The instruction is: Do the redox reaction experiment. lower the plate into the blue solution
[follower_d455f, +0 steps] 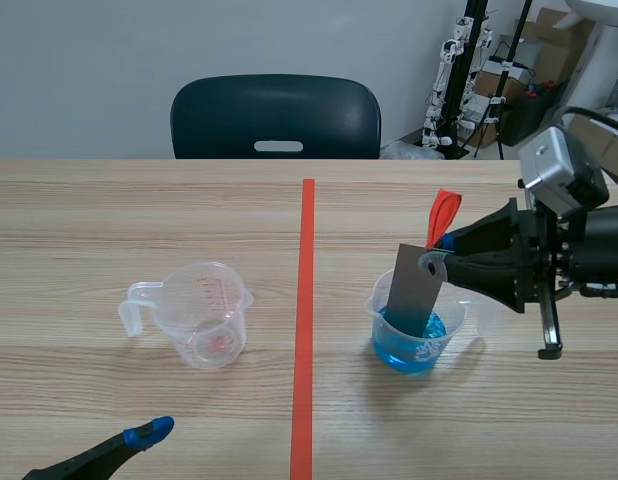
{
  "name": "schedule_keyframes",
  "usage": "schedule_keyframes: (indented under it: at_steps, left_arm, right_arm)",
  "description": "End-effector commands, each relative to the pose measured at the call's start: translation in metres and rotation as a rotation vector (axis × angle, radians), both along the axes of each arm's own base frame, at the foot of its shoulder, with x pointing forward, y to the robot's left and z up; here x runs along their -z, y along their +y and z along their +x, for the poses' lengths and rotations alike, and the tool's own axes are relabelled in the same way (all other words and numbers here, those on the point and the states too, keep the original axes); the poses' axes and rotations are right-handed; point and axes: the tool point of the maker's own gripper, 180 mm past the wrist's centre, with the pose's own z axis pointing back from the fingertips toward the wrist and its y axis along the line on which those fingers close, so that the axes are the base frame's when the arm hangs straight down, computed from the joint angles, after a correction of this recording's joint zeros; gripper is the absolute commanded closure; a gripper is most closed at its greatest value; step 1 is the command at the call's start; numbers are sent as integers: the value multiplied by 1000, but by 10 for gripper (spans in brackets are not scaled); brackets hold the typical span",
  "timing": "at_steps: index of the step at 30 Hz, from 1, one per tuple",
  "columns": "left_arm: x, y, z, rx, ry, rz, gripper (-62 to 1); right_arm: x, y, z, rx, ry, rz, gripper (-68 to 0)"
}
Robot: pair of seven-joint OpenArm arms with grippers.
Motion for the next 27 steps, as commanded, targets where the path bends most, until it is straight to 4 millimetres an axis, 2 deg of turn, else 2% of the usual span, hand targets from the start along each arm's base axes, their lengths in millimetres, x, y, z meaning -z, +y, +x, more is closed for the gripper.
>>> schedule_keyframes:
  at_steps: [1,21,27]
  left_arm:
    - [-10,2,-3,1,-38,-31,-553]
    - [-10,2,-3,1,-38,-31,-553]
    - [-10,2,-3,1,-38,-31,-553]
  right_arm:
    - [-10,0,2,-7,-9,30,-6]
    - [0,-14,4,26,10,19,-6]
    - [8,-13,3,18,16,3,-6]
